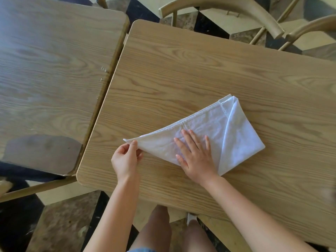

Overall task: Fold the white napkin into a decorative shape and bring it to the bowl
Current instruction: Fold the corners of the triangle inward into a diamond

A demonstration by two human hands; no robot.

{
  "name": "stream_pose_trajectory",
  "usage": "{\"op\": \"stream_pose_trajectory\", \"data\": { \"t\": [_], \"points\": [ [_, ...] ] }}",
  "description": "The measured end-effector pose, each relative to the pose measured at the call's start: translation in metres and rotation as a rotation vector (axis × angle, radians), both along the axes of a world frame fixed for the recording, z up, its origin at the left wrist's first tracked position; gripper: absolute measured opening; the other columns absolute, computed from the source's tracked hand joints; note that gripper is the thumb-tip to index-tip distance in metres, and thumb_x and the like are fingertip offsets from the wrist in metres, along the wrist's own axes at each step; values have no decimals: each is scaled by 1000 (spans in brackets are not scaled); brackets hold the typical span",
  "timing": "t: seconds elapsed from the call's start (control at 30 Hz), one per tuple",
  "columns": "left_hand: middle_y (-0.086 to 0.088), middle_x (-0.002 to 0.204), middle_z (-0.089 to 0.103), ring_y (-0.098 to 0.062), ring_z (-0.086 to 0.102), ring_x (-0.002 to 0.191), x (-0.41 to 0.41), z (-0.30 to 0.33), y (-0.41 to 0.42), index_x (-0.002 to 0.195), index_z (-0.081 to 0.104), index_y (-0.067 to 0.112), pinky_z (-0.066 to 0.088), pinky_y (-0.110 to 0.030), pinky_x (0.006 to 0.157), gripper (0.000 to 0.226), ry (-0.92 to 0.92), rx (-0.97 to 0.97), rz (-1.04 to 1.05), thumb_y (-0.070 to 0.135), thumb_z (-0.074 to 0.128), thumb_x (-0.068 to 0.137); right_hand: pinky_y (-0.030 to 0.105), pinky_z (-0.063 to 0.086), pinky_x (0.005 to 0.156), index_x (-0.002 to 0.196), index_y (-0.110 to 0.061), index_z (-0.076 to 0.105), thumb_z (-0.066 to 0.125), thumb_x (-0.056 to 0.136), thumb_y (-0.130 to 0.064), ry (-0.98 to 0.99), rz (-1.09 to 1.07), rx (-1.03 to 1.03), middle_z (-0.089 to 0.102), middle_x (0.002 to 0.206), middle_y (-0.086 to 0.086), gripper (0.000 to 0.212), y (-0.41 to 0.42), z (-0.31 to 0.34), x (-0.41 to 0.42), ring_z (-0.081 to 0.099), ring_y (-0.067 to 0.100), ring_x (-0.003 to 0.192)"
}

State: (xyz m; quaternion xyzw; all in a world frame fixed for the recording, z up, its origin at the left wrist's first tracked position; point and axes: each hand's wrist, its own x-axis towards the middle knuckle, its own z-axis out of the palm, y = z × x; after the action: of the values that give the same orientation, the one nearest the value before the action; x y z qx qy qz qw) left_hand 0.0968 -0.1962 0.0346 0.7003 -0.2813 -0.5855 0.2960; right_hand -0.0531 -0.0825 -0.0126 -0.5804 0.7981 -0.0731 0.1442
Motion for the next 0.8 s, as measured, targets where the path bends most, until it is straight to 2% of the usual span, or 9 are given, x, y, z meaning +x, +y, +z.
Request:
{"op": "stream_pose_trajectory", "data": {
  "t": [0.13,0.23,0.33,0.5,0.57,0.6,0.67,0.73,0.8],
  "points": [
    [-5,79,70,-14,68,77,-4,23,-5,81,68,8,52,-18,62,14,56,-33,-89,16,59,90,59,17,107,133,-23,44,35,90,-46,-99,-77,-108,39,146,11,49,-4,7,6,26,22,137],
    [-5,75,73,-13,70,77,-16,48,-3,79,70,9,53,-21,67,16,75,-104,-219,15,60,89,45,18,108,129,-21,45,42,89,-49,-214,-60,-314,52,132,6,49,-20,36,18,42,20,126],
    [-5,78,74,-14,70,80,-33,71,4,82,74,11,53,-26,75,18,119,-198,-387,14,58,89,33,28,101,120,-19,52,53,87,-43,-242,-83,-500,60,115,-2,41,-36,67,26,51,10,109],
    [-1,90,75,-13,68,92,-58,92,9,88,75,18,48,-27,84,40,334,-198,-603,23,38,99,23,38,85,96,-17,64,62,84,-30,-348,-419,-672,66,88,-11,18,-37,89,4,60,3,84],
    [0,97,74,-13,68,97,-67,89,10,97,73,13,48,-28,87,42,368,-191,-696,33,36,96,19,42,81,86,-23,64,63,85,-26,-489,-543,-675,66,78,-17,3,-34,96,-12,61,0,80],
    [0,99,74,-12,67,98,-72,84,10,99,72,13,49,-28,88,43,368,-208,-721,37,38,92,17,44,77,80,-26,62,63,86,-22,-579,-622,-665,66,73,-19,8,-33,99,-21,61,-1,78],
    [5,104,72,-8,64,102,-82,68,10,103,71,16,48,-24,88,43,279,-340,-774,43,42,86,12,44,72,75,-30,61,62,87,-17,-731,-775,-609,66,70,-21,18,-30,99,-45,60,-3,75],
    [11,120,64,-1,55,114,-89,44,8,117,64,18,42,-19,94,45,-4,-661,-958,40,40,87,15,44,68,79,-31,61,62,85,-15,-761,-852,-536,65,71,-15,17,-28,89,-74,59,-1,70],
    [6,138,48,-6,39,131,-98,14,5,132,51,13,30,-23,107,47,-248,-973,-1171,30,39,90,21,43,65,80,-29,59,59,84,-17,-744,-871,-441,62,70,-9,13,-27,76,-102,56,5,65]
  ]
}}
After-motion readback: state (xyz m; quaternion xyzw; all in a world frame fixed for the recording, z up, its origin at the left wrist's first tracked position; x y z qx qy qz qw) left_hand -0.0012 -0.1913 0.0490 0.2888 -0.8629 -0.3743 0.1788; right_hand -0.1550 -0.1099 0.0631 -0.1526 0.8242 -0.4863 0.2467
